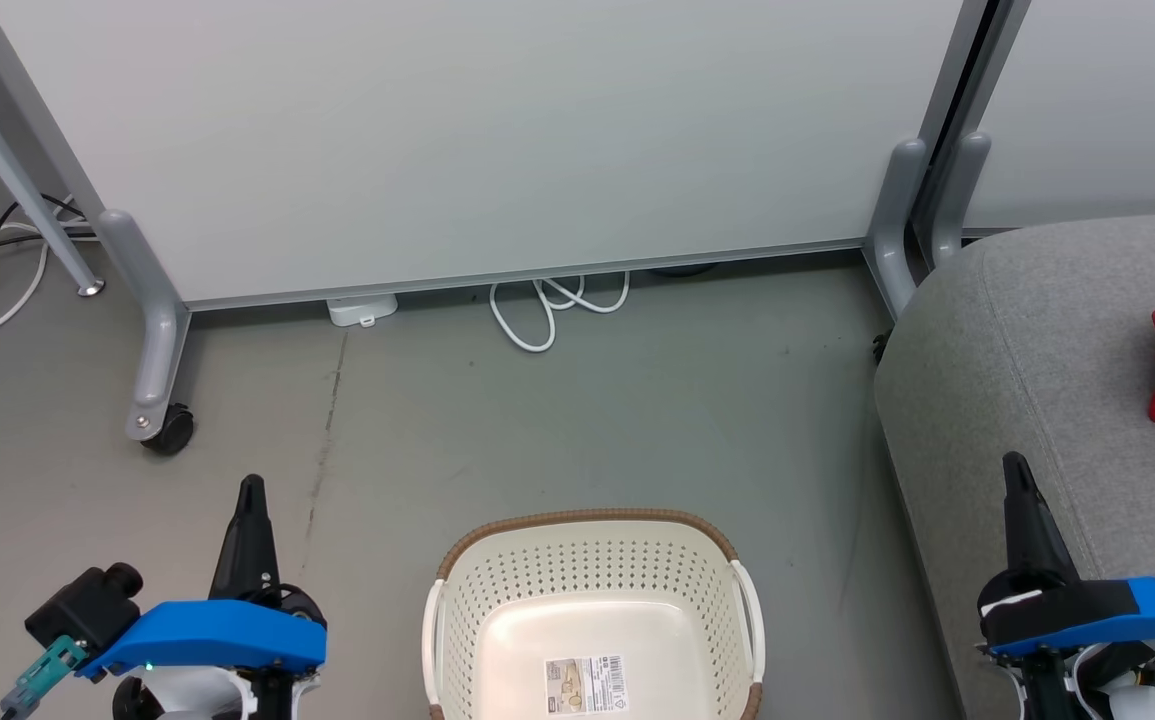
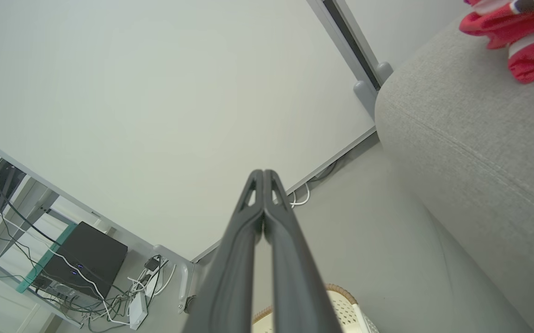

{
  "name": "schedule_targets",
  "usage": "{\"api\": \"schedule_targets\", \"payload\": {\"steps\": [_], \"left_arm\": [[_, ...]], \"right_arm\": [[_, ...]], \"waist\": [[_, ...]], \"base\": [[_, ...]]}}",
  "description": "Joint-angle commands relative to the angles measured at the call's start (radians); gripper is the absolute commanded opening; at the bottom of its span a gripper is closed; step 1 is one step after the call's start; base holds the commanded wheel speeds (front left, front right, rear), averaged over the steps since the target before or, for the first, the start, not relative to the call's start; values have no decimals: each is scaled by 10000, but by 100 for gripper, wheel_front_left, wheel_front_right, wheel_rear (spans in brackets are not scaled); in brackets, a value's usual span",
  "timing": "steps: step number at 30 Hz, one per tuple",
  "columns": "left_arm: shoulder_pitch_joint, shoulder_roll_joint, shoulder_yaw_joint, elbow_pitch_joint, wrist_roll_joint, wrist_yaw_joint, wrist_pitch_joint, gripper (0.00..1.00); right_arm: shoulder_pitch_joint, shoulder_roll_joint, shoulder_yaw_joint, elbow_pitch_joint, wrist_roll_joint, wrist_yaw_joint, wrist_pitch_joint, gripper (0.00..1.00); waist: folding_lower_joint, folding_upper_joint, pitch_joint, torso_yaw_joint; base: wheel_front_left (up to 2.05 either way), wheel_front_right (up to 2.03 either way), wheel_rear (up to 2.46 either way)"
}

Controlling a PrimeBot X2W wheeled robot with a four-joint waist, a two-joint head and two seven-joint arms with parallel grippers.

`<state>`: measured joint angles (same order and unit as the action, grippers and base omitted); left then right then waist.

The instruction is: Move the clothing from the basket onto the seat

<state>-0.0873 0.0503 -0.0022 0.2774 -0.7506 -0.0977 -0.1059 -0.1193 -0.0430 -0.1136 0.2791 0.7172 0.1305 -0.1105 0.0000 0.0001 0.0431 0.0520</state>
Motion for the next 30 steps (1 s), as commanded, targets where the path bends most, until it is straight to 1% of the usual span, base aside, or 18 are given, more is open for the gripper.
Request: {"api": "schedule_targets", "payload": {"steps": [1,16,30], "left_arm": [[-237,5,114,-172,-350,-28,79,0],[-256,4,366,-216,-2261,-106,574,0],[-271,3,558,-247,-3811,-170,973,0]], "right_arm": [[-25,-60,-2,-158,370,2,89,0],[12,-70,-4,-214,2361,3,590,0],[46,-79,-5,-258,3958,3,1001,0]], "waist": [[0,-1,-6,-8],[0,-1,-73,-95],[0,-1,-135,-175]], "base": [[0,0,0],[0,0,0],[0,0,0]]}}
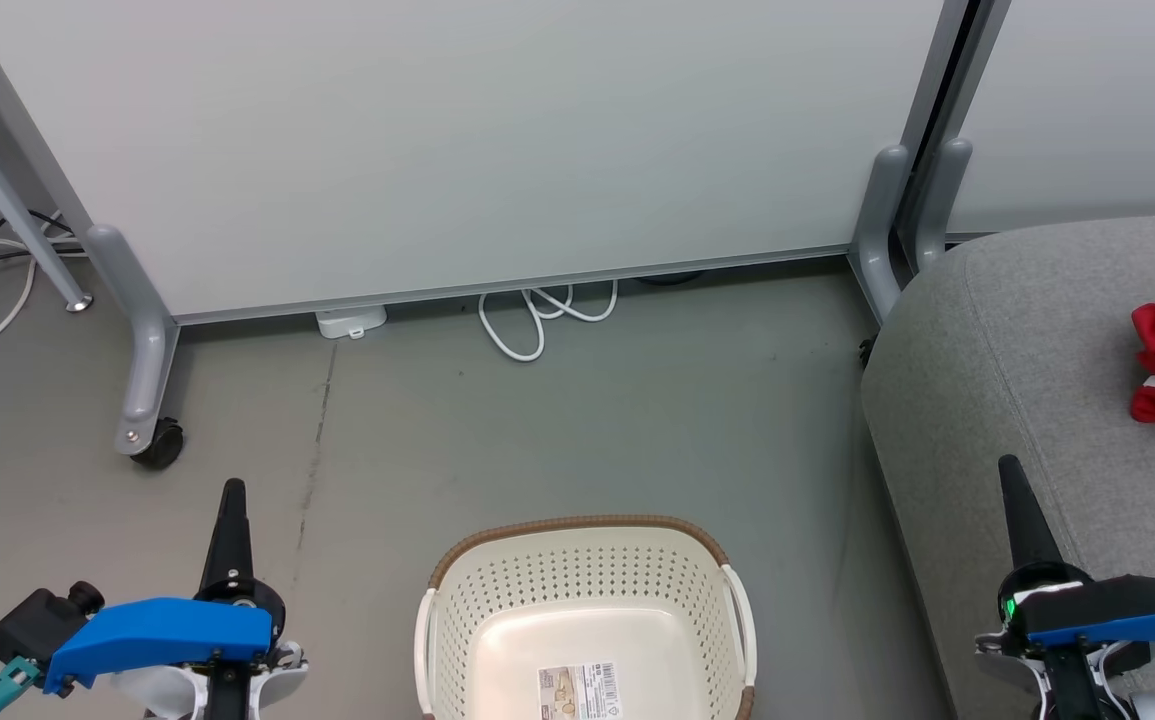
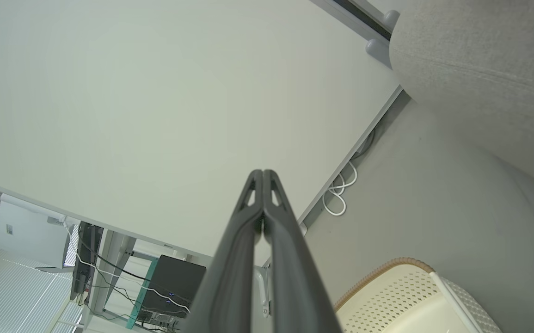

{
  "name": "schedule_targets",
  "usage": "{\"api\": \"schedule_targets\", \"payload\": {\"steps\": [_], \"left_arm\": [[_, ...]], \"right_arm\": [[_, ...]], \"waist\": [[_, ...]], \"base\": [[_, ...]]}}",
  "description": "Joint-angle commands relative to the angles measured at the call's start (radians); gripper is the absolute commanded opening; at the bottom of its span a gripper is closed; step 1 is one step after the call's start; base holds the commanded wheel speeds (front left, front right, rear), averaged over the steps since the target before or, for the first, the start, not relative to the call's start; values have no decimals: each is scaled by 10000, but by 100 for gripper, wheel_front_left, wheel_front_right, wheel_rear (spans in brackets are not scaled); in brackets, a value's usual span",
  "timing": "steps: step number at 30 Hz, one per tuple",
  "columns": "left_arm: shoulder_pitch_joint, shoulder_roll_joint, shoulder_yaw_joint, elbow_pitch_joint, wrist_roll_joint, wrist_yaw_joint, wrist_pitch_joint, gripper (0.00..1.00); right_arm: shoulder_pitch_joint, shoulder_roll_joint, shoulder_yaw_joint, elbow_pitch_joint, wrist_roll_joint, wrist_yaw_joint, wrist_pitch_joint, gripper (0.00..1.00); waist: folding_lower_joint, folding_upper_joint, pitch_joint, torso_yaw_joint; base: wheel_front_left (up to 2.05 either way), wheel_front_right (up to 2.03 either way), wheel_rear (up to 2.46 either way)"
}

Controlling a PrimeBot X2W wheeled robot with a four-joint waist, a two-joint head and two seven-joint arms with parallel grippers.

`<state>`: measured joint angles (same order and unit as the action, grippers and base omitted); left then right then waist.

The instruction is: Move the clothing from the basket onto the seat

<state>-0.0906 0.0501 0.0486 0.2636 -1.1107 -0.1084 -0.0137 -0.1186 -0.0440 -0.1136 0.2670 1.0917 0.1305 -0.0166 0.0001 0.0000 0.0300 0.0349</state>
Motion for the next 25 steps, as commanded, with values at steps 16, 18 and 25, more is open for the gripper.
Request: {"api": "schedule_targets", "payload": {"steps": [16,18,25], "left_arm": [[-237,4,264,-143,-1751,-126,459,0],[-238,4,281,-147,-1932,-133,497,0],[-242,4,340,-158,-2447,-158,636,0]], "right_arm": [[79,-77,-7,-177,1828,3,473,0],[83,-78,-6,-179,2002,3,519,0],[98,-81,-8,-187,2542,3,656,0]], "waist": [[-1,0,-75,-97],[-1,0,-84,-108],[-1,0,-110,-143]], "base": [[0,0,0],[0,0,0],[0,0,0]]}}
